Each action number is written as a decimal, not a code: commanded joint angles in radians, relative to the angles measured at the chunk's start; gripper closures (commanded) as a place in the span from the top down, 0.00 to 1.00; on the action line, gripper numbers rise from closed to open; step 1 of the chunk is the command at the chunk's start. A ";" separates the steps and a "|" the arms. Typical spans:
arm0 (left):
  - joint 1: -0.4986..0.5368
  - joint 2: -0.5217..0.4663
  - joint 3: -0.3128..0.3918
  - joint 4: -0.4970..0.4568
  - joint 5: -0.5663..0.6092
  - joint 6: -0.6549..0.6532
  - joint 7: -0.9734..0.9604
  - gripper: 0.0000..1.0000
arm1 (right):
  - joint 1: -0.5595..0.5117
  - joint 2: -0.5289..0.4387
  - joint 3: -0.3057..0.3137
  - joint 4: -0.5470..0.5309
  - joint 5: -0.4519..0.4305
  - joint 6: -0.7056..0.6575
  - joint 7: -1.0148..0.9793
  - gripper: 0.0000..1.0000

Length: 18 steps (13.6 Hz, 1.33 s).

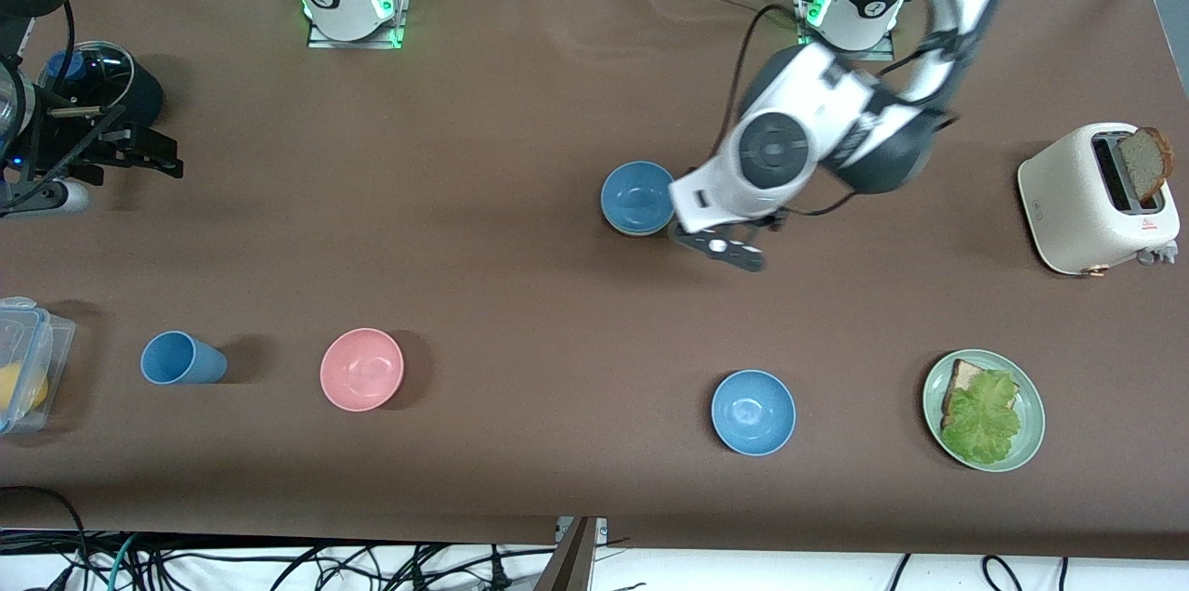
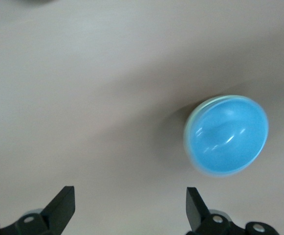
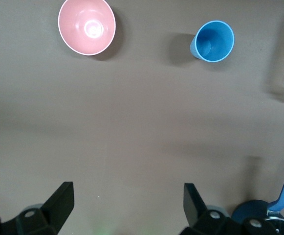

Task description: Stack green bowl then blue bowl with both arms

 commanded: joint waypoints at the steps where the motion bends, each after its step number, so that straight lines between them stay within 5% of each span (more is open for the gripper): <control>1: 0.076 -0.002 0.002 0.167 0.022 -0.211 -0.004 1.00 | -0.008 0.002 0.007 0.013 -0.011 -0.001 0.006 0.99; 7: 0.234 -0.146 0.010 0.232 0.069 -0.299 0.057 1.00 | -0.008 0.002 0.007 0.013 -0.011 -0.001 0.007 0.99; 13: 0.196 -0.439 0.307 -0.185 -0.128 -0.002 0.097 1.00 | -0.008 0.002 0.007 0.013 -0.010 -0.001 0.007 0.99; 18: 0.139 -0.473 0.356 -0.202 -0.124 -0.005 0.094 1.00 | -0.010 0.002 0.006 0.013 -0.010 -0.001 0.007 0.99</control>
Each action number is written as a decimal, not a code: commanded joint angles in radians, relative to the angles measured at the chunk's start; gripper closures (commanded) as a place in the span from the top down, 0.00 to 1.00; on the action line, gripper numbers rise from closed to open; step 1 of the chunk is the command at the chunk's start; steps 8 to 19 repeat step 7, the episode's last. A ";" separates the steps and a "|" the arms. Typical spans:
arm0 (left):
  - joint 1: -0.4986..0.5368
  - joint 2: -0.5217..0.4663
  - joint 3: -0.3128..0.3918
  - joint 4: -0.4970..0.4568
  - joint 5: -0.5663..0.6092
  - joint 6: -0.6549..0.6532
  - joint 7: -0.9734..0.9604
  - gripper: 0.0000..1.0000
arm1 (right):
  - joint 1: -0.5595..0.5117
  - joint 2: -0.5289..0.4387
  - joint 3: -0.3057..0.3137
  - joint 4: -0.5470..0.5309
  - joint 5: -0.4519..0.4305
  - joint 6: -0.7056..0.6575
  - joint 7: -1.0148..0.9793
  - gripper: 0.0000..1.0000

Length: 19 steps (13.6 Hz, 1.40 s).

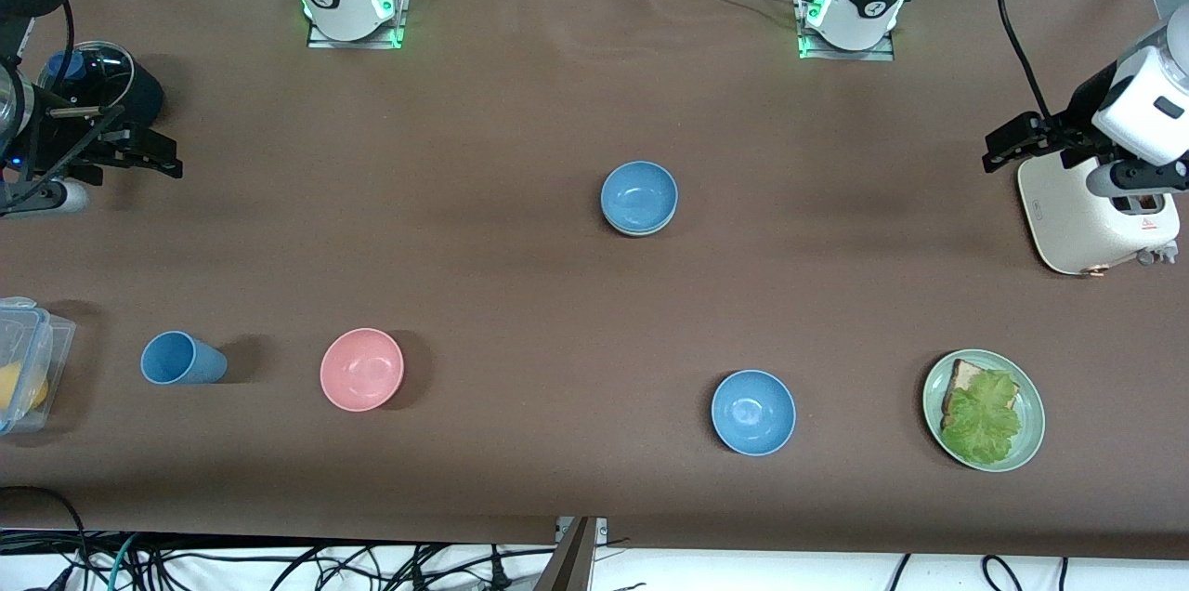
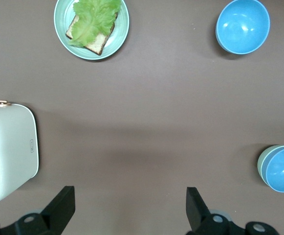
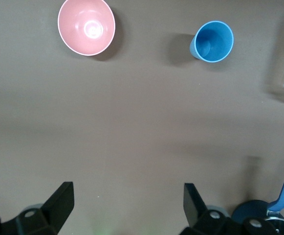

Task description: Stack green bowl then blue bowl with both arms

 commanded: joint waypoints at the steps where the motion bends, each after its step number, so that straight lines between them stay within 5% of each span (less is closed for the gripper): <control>1: -0.097 -0.030 0.084 -0.038 -0.018 0.024 0.008 1.00 | -0.009 0.002 0.006 0.012 -0.010 -0.001 0.007 0.99; 5: -0.017 -0.029 0.021 -0.037 -0.016 0.017 0.006 1.00 | -0.009 0.002 0.006 0.011 -0.008 -0.001 0.006 0.99; 19: -0.029 -0.030 0.022 -0.035 -0.015 0.016 0.003 1.00 | -0.009 0.003 0.006 0.011 -0.008 -0.001 0.004 0.99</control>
